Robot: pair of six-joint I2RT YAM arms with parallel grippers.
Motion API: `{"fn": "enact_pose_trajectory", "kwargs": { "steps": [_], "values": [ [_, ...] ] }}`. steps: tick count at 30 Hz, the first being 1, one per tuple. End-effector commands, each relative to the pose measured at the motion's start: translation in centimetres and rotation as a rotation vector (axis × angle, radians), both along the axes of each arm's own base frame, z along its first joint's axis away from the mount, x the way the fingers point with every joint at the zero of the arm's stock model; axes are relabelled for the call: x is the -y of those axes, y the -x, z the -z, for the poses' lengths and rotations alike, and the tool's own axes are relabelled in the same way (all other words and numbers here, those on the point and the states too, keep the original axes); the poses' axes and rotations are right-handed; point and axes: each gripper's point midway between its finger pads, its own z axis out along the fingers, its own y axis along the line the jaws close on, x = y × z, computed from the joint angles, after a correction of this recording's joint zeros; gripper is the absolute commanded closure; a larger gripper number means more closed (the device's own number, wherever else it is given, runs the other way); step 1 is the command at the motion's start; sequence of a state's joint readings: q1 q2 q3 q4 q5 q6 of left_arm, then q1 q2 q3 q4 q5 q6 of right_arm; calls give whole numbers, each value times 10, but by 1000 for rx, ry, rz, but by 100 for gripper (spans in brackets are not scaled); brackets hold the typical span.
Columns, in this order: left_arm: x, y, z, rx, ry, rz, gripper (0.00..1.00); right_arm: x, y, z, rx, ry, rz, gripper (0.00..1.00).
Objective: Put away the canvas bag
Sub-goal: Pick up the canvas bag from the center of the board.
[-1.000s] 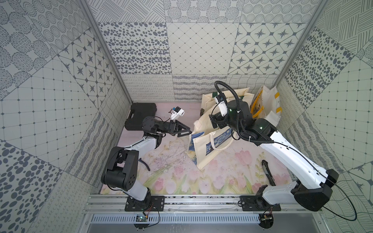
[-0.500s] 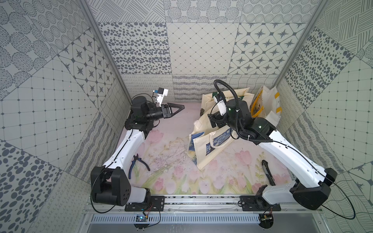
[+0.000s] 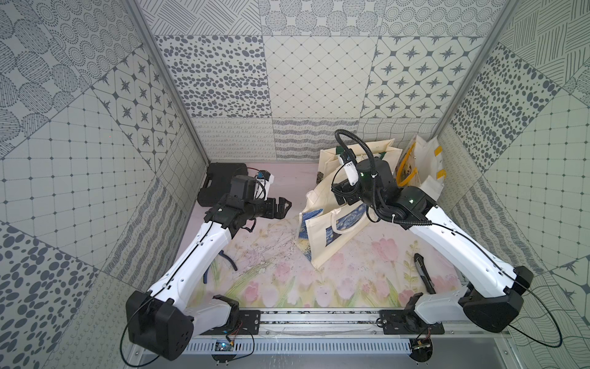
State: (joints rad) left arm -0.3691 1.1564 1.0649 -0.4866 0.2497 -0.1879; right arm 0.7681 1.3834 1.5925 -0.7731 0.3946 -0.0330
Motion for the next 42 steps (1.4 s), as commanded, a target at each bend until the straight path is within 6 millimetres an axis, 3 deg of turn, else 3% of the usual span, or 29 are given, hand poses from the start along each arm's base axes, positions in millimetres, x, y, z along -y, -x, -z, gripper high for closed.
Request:
{"fn": "enact_pose_trajectory", "kwargs": {
  "steps": [1, 5, 9, 13, 18, 25, 35, 42],
  "values": [
    [-42, 16, -8, 216, -299, -167, 0, 8, -1, 2, -22, -3, 41, 1],
    [-27, 44, -18, 296, -235, -102, 0, 15, -7, 14, -85, -41, 105, 1],
    [1, 82, -21, 308, -95, 121, 0, 17, -8, 16, -114, -67, 91, 1],
    [19, 118, -39, 401, 12, 304, 0, 17, -4, 14, -119, -37, 60, 1],
    [42, 146, -27, 389, 56, 516, 0, 10, -2, 22, -156, -36, 33, 1],
    [76, 127, -16, 530, -113, 507, 0, 5, -1, 31, -181, -57, 24, 1],
    [100, 70, -42, 665, -32, 273, 0, 5, 1, 40, -186, -45, 10, 1],
    [118, 57, -41, 691, 2, 265, 2, 7, -1, 43, -179, -27, 16, 1]
  ]
}}
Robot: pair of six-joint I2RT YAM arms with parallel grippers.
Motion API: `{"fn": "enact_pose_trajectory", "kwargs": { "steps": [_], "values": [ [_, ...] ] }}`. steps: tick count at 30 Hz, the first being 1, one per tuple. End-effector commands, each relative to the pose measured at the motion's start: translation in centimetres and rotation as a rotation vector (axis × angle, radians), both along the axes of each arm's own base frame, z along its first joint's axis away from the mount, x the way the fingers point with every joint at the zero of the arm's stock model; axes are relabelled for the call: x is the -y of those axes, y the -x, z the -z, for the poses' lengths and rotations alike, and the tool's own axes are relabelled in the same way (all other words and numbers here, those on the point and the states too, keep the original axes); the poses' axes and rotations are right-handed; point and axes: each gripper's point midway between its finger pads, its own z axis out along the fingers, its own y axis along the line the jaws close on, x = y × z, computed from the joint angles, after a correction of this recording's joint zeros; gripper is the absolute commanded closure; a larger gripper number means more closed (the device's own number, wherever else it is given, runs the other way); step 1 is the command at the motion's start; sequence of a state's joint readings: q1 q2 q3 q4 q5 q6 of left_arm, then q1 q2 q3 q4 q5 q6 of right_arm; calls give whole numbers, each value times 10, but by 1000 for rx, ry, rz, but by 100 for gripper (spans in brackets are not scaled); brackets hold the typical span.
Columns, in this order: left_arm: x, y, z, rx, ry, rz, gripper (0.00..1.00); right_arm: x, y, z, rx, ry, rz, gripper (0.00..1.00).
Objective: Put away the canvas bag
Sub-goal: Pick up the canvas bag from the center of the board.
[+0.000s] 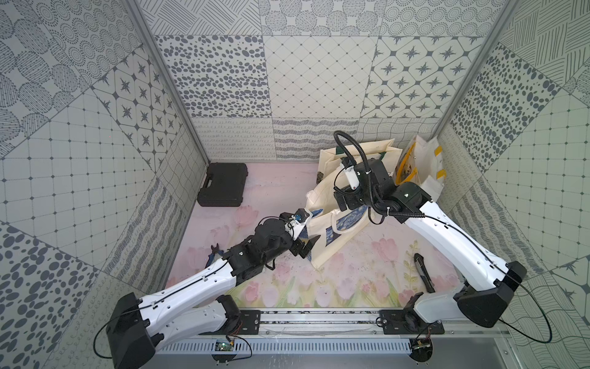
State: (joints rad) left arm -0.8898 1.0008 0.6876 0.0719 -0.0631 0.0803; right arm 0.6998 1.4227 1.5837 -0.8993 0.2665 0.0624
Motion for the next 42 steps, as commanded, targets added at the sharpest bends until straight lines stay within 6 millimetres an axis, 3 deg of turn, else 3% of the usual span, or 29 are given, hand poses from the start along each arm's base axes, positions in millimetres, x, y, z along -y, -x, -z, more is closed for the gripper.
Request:
{"fn": "enact_pose_trajectory", "kwargs": {
  "steps": [1, 4, 16, 21, 26, 36, 42],
  "values": [
    [12, -20, -44, 148, 146, -54, 3, -2, -3, -4, 30, -13, -2, 1],
    [11, -18, -38, 143, 138, -51, 15, 0, -3, -4, 29, -16, 3, 1],
    [2, 7, -29, 108, 41, 48, 100, -4, -5, -9, 33, -15, -14, 1],
    [7, 27, -34, 30, 41, 231, 100, -6, -3, -24, 75, -16, -62, 1],
    [0, 31, -39, -148, 142, 393, 100, -10, 6, -33, 89, -9, -138, 1],
    [9, 36, -48, -416, 224, 712, 100, -43, 50, -42, 64, -81, -476, 1],
    [11, 29, -39, -431, 178, 708, 100, -57, 69, -46, 38, -113, -621, 1]
  ]
}}
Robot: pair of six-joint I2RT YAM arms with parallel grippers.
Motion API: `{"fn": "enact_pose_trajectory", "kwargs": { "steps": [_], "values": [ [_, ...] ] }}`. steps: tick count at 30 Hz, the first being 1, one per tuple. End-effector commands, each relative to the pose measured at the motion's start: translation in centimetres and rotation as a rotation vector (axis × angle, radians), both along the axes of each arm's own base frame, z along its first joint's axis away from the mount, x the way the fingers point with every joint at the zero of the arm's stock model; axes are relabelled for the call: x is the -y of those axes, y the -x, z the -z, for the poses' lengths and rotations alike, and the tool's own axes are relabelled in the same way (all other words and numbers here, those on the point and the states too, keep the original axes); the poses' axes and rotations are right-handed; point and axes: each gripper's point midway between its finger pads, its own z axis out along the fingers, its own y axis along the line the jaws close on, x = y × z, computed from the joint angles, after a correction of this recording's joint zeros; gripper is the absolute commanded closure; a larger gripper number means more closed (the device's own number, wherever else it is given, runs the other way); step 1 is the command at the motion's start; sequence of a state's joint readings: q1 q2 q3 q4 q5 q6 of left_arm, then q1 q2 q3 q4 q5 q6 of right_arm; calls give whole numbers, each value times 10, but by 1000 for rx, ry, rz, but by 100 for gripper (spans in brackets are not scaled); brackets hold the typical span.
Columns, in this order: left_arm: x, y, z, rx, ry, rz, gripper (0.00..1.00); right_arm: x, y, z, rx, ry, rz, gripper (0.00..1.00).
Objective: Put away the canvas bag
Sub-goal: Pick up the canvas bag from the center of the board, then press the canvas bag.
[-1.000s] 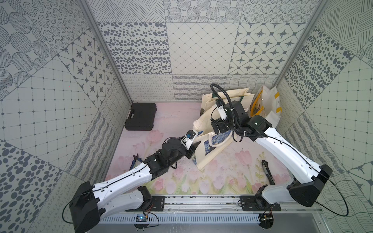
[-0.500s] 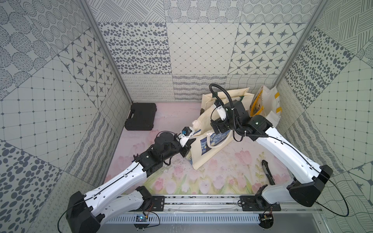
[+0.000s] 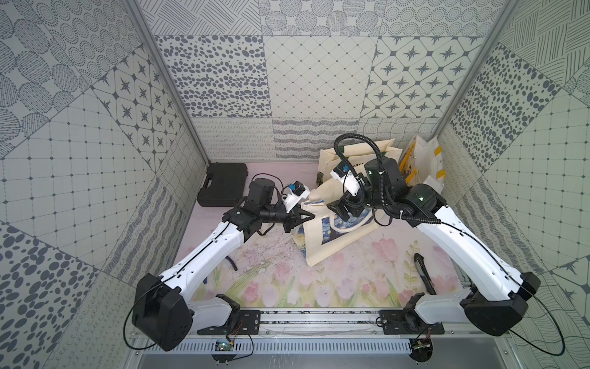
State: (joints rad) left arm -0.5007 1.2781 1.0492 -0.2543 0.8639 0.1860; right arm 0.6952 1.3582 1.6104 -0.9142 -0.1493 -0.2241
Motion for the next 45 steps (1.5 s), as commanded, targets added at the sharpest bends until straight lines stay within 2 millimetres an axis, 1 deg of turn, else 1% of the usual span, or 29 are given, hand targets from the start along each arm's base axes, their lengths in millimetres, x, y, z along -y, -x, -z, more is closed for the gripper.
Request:
{"fn": "enact_pose_trajectory", "kwargs": {
  "steps": [1, 5, 9, 12, 16, 22, 25, 28, 30, 34, 37, 40, 42, 45],
  "values": [
    [-1, 36, -4, -67, 47, 176, 100, -14, 18, -17, 12, -44, -143, 1],
    [-11, 27, 6, 19, -37, 65, 100, -22, 24, -10, -22, -22, -225, 1],
    [-16, 29, 12, 103, -112, 25, 100, -32, 30, -4, -42, -11, -310, 1],
    [-16, 33, 13, 168, -145, 21, 100, -36, 27, 2, -50, 8, -329, 1],
    [-14, 35, 15, 157, -146, 50, 100, -43, 22, 9, -50, 17, -352, 1],
    [-13, 28, 21, 159, -164, 35, 100, -57, 43, 11, -109, -12, -471, 3],
    [-15, 22, 24, 172, -184, 16, 100, -59, 57, 4, -137, -58, -526, 3],
    [-19, 18, 27, 170, -191, 7, 100, -59, 76, -3, -183, -104, -593, 3],
    [-20, 16, 26, 174, -189, 1, 100, -60, 80, 0, -202, -106, -602, 3],
    [-21, 15, 20, 185, -169, -3, 100, -63, 70, 18, -180, -35, -558, 4],
    [-21, 15, 18, 187, -164, -1, 100, -70, 61, 21, -153, -17, -534, 4],
    [-20, 17, 18, 178, -157, 6, 100, -78, 52, 19, -93, -2, -511, 4],
    [-20, 18, 19, 174, -154, 7, 100, -82, 51, 20, -88, 5, -517, 4],
    [-20, 18, 19, 175, -150, 5, 100, -88, 44, 30, -84, 47, -502, 4]
  ]
}}
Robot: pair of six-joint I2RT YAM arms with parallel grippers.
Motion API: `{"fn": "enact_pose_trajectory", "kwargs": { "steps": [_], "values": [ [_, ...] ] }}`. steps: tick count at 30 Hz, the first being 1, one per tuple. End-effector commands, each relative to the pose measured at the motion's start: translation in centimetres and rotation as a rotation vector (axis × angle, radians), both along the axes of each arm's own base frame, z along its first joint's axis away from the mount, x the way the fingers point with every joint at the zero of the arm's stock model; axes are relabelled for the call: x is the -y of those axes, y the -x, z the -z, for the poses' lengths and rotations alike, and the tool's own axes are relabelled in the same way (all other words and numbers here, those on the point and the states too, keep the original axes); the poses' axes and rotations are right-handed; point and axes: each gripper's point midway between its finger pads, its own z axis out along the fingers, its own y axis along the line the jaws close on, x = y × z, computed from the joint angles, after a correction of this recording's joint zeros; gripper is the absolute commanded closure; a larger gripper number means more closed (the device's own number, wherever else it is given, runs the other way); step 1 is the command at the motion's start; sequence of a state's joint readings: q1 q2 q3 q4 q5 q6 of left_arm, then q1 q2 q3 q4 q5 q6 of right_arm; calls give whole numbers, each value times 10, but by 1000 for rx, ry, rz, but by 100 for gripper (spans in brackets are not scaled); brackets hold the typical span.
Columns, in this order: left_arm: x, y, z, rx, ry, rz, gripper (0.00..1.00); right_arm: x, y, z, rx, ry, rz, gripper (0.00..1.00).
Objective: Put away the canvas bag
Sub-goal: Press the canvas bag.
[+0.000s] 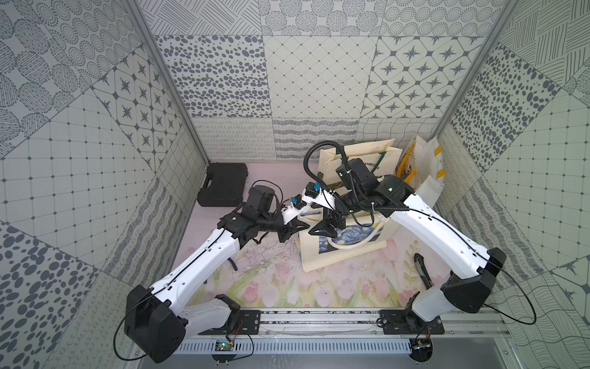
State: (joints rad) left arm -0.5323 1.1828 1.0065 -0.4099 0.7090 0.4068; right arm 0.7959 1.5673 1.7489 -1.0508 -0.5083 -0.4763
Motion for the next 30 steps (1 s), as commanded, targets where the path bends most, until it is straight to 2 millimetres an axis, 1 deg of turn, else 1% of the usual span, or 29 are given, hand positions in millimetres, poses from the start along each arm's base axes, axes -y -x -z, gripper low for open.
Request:
{"fn": "enact_pose_trajectory", "kwargs": {
  "steps": [1, 6, 8, 9, 11, 13, 16, 17, 19, 23, 24, 25, 27, 28, 29, 30],
  "values": [
    [-1, 1, -3, 19, 13, 8, 100, -11, -17, 3, 62, 18, 25, 4],
    [-1, 1, -4, 28, 11, 6, 100, -12, -19, 17, 53, 67, 18, 4],
    [-2, 1, -4, 30, 9, 4, 100, -11, -21, 20, 60, 85, 25, 7],
    [-2, 1, -4, 32, 8, 3, 100, -9, -21, 21, 68, 94, 30, 10],
    [-2, 1, -4, 32, 6, 2, 100, -6, -24, 24, 80, 112, 48, 23],
    [-3, 0, -4, 34, 2, 0, 100, -3, -23, 26, 82, 123, 51, 35],
    [-4, 0, -4, 41, -4, -5, 100, 1, -20, 31, 79, 138, 50, 50],
    [-4, 0, -3, 43, -6, -8, 100, 2, -19, 32, 77, 143, 52, 54],
    [-5, -1, -3, 49, -9, -17, 100, 4, -17, 34, 70, 147, 55, 57],
    [-7, -3, -5, 60, 1, -34, 100, 8, -14, 44, 48, 168, 57, 57],
    [-6, -4, -5, 59, 4, -34, 100, 9, -12, 46, 42, 170, 57, 60],
    [-6, -3, -6, 57, 8, -32, 100, 9, -12, 48, 37, 174, 60, 65],
    [-6, -3, -7, 53, 10, -33, 100, 10, -12, 51, 35, 178, 65, 82],
    [-6, -4, -7, 53, 11, -32, 100, 10, -11, 51, 35, 176, 67, 89],
    [-6, -3, -8, 53, 13, -32, 100, 10, -12, 52, 35, 177, 69, 93],
    [-6, -4, -9, 55, 15, -36, 100, 10, -12, 51, 38, 175, 72, 100]
  ]
}}
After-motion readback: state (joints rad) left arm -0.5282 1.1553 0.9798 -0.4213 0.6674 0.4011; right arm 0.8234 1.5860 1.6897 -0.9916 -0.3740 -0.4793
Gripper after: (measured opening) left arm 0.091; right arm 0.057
